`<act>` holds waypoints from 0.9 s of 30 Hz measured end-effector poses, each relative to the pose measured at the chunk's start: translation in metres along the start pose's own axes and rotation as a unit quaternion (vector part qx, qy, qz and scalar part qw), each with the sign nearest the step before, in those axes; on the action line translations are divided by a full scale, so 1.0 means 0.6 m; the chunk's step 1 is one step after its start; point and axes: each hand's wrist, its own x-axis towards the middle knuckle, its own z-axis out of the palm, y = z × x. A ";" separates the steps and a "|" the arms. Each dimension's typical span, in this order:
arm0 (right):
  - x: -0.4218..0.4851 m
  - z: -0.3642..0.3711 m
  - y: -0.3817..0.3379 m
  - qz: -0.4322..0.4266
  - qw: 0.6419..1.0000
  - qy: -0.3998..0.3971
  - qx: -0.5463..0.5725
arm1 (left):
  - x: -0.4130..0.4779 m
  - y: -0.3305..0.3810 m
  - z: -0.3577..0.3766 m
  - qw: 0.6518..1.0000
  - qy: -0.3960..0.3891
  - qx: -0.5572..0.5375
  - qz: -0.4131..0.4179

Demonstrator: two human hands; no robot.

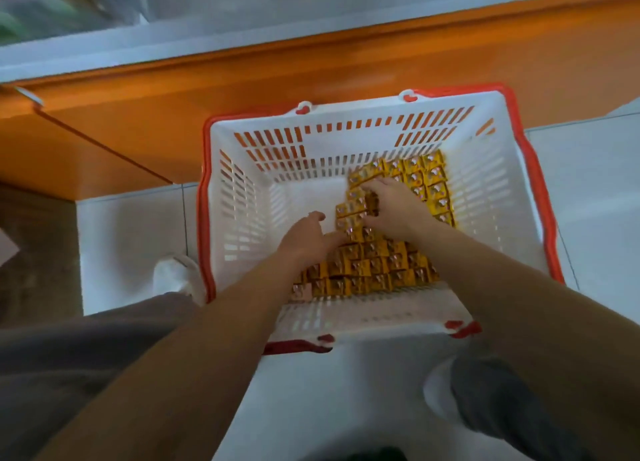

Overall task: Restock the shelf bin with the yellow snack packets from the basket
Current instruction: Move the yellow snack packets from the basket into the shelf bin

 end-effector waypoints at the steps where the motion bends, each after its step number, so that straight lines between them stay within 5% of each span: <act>1: 0.005 0.005 0.004 -0.004 1.000 -0.005 -0.014 | 0.008 0.000 0.009 1.000 -0.006 -0.023 -0.007; 8: 0.027 -0.002 0.005 -0.022 0.990 -0.087 -0.106 | 0.035 -0.002 0.050 0.999 -0.027 -0.036 -0.002; 27: 0.005 0.004 -0.011 -0.081 0.993 0.012 -0.088 | 0.021 -0.009 0.041 0.990 -0.028 -0.117 0.074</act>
